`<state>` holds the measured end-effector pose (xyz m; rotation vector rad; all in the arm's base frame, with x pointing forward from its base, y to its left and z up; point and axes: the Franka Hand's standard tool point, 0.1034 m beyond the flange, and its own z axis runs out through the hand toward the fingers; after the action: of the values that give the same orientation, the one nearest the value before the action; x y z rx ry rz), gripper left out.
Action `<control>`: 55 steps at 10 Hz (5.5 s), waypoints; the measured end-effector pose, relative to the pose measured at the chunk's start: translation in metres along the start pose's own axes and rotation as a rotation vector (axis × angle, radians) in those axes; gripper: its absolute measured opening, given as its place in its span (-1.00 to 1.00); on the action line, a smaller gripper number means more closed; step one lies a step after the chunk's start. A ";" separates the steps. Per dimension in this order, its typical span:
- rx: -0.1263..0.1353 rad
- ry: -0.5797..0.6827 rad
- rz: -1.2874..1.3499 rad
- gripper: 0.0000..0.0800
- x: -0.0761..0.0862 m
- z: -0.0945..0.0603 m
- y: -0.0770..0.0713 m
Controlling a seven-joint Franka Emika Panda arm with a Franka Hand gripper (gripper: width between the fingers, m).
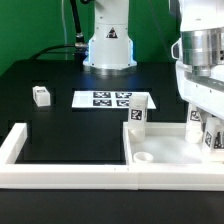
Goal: Assemble square table
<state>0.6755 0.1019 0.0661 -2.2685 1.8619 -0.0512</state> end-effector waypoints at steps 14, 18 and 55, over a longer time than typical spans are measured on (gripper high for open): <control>-0.024 0.067 -1.020 -0.27 0.003 -0.003 -0.007; -0.047 0.068 -0.302 -0.27 0.004 -0.004 0.000; -0.068 -0.028 0.668 0.44 0.014 -0.006 0.002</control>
Offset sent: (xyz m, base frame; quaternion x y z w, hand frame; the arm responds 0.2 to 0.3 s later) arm 0.0000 0.0000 0.0000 0.0000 0.0000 -0.1938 0.9810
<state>0.6754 0.0868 0.0701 -1.5570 2.5239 0.1462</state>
